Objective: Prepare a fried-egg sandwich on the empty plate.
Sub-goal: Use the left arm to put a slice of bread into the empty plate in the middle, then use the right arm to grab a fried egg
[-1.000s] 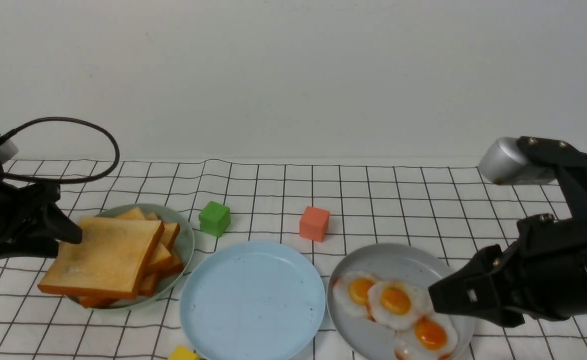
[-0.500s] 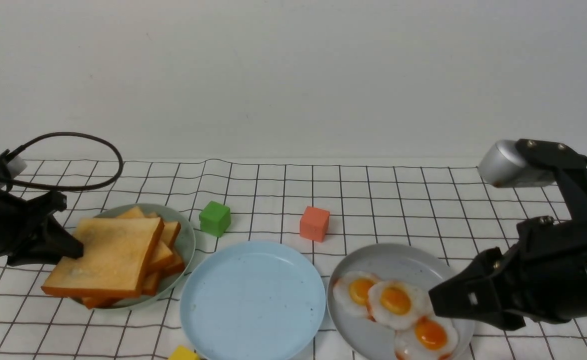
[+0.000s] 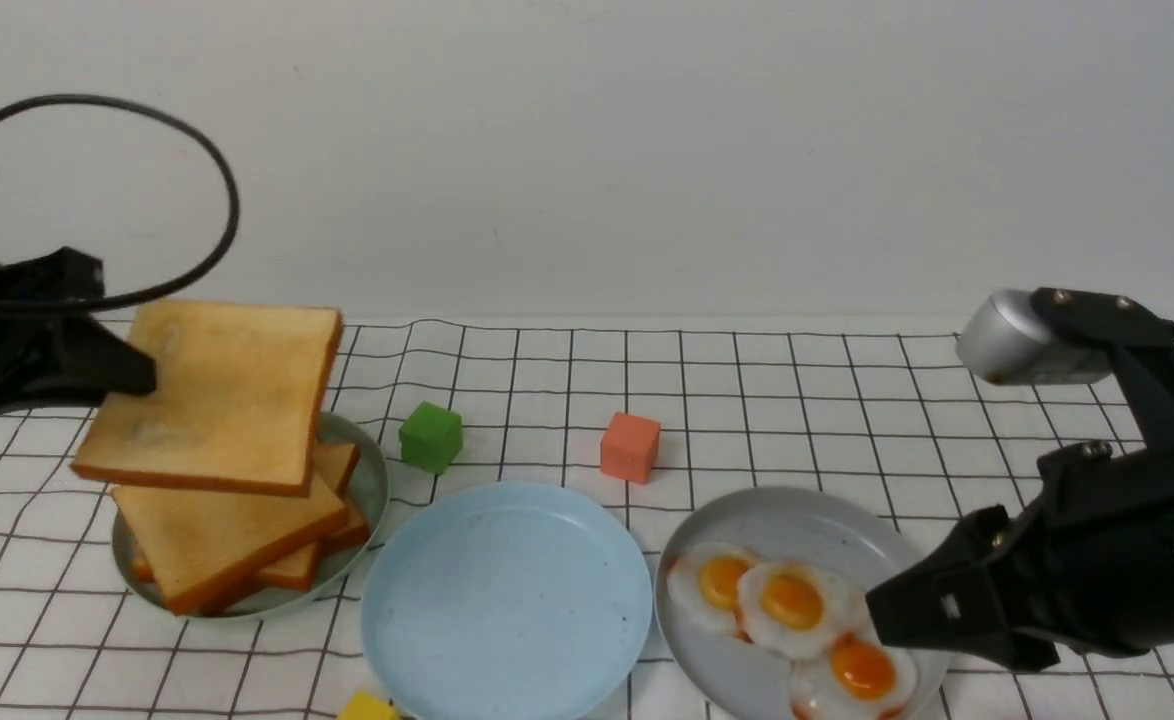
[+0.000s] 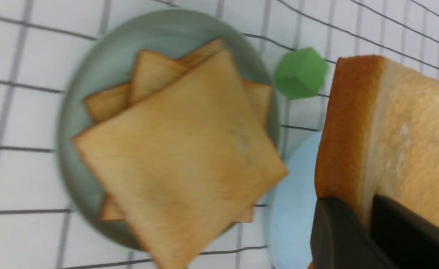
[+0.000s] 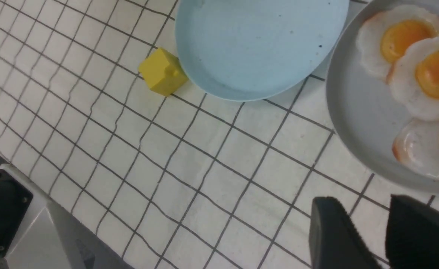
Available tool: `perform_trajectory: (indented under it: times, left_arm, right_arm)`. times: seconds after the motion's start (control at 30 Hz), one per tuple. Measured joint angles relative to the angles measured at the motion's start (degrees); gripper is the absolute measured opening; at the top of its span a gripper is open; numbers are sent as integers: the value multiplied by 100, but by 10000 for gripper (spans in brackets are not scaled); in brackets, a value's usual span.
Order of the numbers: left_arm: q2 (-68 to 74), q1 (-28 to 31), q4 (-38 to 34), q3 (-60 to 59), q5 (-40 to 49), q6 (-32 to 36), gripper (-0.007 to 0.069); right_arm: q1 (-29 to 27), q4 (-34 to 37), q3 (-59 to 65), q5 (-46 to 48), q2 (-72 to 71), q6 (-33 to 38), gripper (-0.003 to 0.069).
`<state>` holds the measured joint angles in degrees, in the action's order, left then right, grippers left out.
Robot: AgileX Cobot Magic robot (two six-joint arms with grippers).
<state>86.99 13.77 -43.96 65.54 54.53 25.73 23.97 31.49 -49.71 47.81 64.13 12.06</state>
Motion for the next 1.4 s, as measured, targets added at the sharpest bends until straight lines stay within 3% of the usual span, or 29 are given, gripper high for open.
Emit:
perform_trajectory:
  times: [0.03,0.1,0.17,0.2,0.33,0.8,1.03,1.2,1.33,1.4]
  left_arm:
    - [-13,-48,-12,-15,3,0,94]
    - [-37,-838,-171,-276,-313,-119,90]
    - [5,-1145,-207,-431,-598,-199,90]
    - [132,-1670,-259,-597,-1041,-294,90]
    - [597,-2369,-405,-717,-1904,-644,90]
    - [1699,-2583,-438,-730,-2367,-1072,104]
    - [1699,-2583,-92,-533,-2019,-1189,387]
    - [1436,-2425,645,66,-1389,-1457,585]
    - [1026,-2271,966,621,-728,-1329,619]
    - [523,-2346,966,941,-94,-728,598]
  right_arm:
    - [0,-27,0,0,0,0,241]
    - [0,-483,-22,0,0,-345,241]
    - [0,-671,-35,0,0,-496,241]
    - [0,-1019,-63,13,0,-688,241]
    - [0,-1561,-83,79,0,-1131,241]
    - [0,-1878,-83,246,0,-1326,241]
    - [0,-1902,-88,83,0,-1331,241]
    - [0,-2018,-371,162,40,-1331,259]
    - [0,-2063,-656,244,106,-1331,286]
    - [0,-2094,-879,266,305,-1287,309]
